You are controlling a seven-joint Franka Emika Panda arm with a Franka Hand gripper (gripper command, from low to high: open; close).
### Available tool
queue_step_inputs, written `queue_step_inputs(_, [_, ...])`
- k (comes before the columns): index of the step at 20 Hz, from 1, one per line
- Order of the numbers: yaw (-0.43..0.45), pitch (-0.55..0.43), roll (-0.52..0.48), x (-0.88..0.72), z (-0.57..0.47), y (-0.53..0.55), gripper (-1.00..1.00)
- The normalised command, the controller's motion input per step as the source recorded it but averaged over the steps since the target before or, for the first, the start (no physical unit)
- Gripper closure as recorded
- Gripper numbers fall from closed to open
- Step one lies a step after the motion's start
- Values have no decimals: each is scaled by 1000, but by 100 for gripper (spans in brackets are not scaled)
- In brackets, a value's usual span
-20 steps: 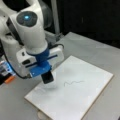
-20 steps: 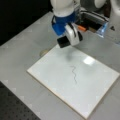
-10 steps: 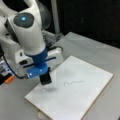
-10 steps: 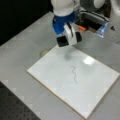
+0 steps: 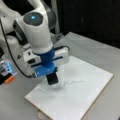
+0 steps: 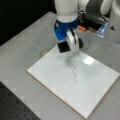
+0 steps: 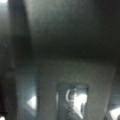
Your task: Erasing curve lines
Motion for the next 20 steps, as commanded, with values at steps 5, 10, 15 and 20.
queue_step_inputs(5, [-124,-61,81,73,-123,168,100])
queue_step_inputs(10, [-127,-81,175,84,-147,91,100])
queue_step_inputs(15, [-83,-92,173,90,-154,37,100])
queue_step_inputs(20, [-33,-81,144,48,-72,16,100])
